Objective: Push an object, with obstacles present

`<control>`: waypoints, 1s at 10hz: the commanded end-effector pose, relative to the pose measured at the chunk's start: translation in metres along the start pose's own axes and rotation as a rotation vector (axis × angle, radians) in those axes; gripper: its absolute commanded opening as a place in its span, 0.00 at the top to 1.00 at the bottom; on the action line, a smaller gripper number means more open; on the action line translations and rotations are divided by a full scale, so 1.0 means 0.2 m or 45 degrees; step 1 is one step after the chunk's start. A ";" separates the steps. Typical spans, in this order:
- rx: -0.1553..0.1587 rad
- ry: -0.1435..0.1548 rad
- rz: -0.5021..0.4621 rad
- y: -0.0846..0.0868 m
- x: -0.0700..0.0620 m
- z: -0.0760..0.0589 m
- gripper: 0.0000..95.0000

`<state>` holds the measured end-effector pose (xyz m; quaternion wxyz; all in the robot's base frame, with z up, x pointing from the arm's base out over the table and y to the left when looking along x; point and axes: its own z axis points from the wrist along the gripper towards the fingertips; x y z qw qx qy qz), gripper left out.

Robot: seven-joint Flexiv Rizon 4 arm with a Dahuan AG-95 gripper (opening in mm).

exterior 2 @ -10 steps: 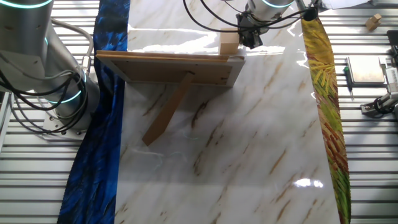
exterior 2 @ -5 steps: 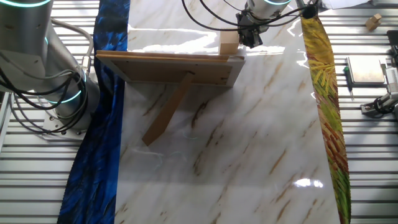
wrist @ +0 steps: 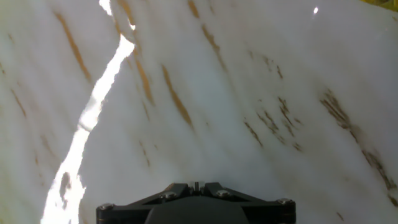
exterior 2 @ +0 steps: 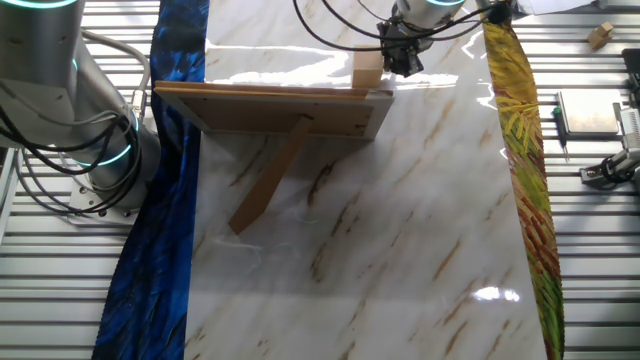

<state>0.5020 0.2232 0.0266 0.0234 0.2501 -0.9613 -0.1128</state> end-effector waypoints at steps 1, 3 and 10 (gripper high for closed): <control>0.003 0.006 -0.008 0.00 0.01 -0.01 1.00; 0.027 0.032 -0.018 -0.03 0.00 -0.06 1.00; -0.040 0.030 -0.007 0.01 0.07 -0.03 1.00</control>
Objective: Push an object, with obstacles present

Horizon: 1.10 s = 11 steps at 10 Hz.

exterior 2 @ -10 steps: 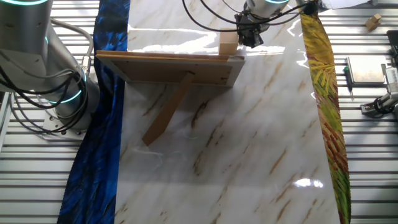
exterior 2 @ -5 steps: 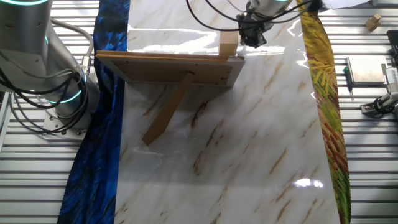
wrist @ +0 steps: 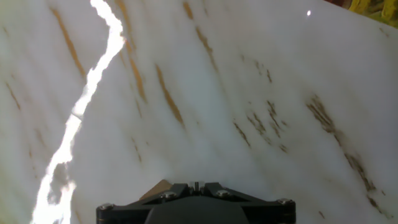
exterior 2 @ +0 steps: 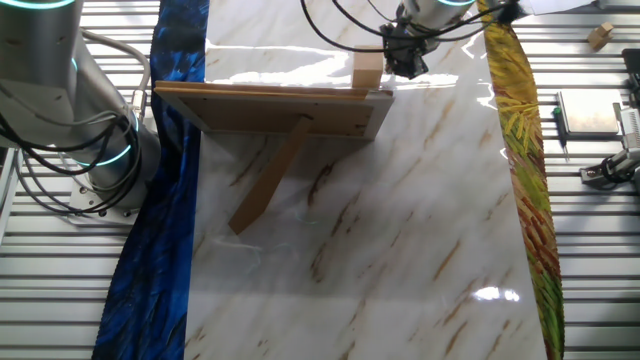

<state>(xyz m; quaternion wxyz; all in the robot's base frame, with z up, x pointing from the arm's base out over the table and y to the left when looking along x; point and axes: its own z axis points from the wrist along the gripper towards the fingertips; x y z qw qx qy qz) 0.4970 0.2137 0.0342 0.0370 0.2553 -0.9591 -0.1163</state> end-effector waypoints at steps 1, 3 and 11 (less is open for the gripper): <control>-0.036 0.002 0.009 0.06 0.05 0.02 1.00; -0.045 0.021 0.025 0.16 0.12 0.03 1.00; -0.032 0.027 0.046 0.31 0.24 0.07 1.00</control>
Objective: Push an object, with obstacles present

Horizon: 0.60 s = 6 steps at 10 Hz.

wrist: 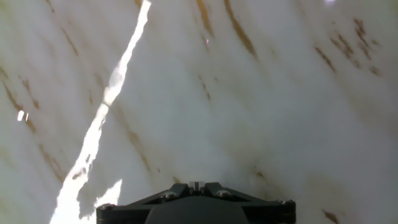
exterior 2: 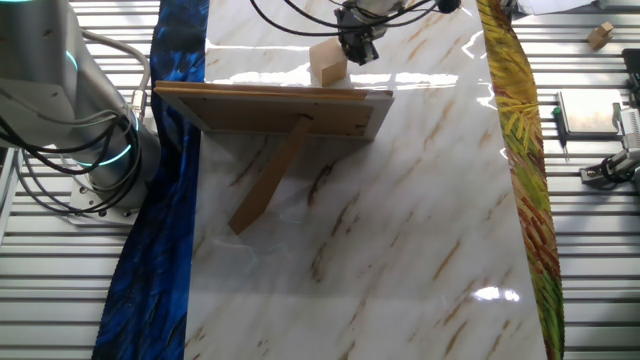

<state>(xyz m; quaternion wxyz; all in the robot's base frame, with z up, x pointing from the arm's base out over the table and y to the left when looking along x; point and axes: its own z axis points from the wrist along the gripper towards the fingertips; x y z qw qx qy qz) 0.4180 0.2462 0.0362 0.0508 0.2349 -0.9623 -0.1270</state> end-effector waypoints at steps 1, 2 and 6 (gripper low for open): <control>0.005 0.008 -0.011 -0.04 -0.04 -0.01 1.00; 0.006 0.009 -0.021 -0.07 -0.06 -0.02 1.00; 0.020 0.023 -0.059 -0.14 -0.04 -0.06 1.00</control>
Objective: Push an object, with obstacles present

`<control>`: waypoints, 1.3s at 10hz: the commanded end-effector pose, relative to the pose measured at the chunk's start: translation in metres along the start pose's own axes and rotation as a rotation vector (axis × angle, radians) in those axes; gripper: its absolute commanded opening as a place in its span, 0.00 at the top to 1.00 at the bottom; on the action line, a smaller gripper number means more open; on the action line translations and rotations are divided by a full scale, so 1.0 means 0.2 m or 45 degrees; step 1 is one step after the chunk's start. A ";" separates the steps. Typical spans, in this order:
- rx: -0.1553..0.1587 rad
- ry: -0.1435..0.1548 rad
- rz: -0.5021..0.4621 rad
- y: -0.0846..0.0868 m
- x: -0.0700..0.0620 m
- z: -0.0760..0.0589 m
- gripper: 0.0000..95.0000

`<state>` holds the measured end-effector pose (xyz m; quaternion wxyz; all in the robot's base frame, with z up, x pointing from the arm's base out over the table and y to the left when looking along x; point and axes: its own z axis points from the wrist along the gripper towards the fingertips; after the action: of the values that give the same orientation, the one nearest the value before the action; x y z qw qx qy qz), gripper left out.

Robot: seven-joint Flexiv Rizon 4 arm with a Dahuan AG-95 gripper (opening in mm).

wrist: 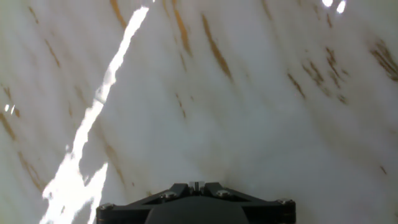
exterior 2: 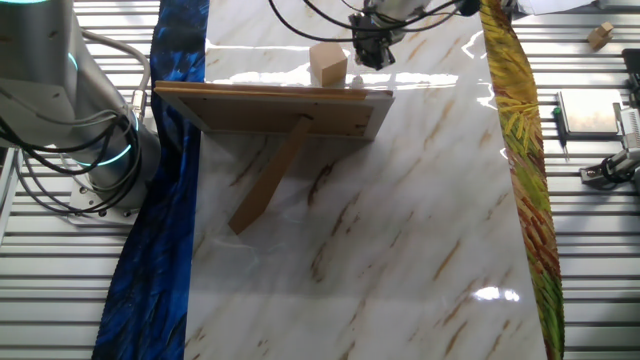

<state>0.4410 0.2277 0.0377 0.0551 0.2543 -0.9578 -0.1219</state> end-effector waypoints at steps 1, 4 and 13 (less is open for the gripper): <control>0.007 0.013 -0.021 -0.02 0.05 -0.02 1.00; 0.017 0.029 -0.036 -0.01 0.14 -0.04 1.00; -0.054 0.013 0.017 0.09 0.31 0.06 1.00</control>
<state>0.3766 0.2135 0.0342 0.0672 0.2481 -0.9563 -0.1392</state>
